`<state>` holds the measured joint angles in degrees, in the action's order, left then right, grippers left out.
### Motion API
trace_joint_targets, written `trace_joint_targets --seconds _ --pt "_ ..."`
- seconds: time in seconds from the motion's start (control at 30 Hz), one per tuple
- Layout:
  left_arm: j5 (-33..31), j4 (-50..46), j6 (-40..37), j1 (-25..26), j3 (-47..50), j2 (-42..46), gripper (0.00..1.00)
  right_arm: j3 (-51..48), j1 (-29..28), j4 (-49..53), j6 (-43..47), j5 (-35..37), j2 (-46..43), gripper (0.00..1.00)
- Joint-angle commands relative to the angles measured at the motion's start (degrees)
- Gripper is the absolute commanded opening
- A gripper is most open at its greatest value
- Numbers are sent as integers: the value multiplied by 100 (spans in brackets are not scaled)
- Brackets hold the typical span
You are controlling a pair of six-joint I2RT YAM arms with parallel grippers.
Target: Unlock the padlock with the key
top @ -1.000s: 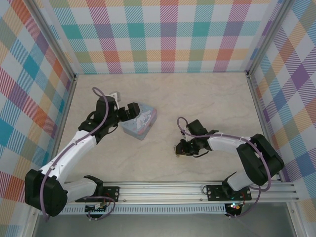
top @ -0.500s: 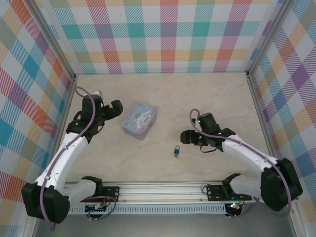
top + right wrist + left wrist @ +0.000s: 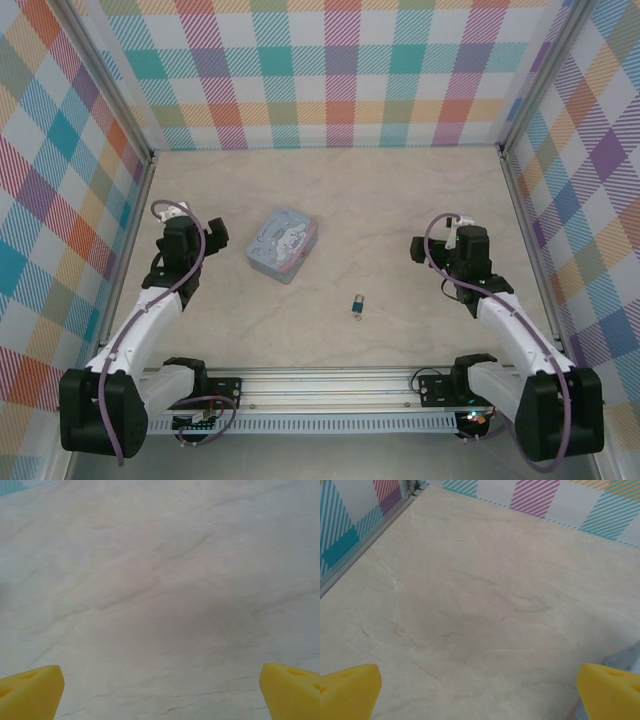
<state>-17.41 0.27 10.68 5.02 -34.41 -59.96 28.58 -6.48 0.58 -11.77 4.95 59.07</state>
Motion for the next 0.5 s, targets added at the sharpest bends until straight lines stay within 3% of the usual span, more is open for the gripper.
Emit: trace_joint_targets --seconds 0.0,0.3,0.47 --pt "-174 1369 -527 -115 517 -175 100 -254 329 -1332 535 -134 561 100" --pt "263 1642 -384 -278 901 -711 100 -512 495 -3613 981 -604 1833 100" --pt "409 2255 -301 -290 1190 -928 100 -526 609 -4463 1201 -871 2440 100"
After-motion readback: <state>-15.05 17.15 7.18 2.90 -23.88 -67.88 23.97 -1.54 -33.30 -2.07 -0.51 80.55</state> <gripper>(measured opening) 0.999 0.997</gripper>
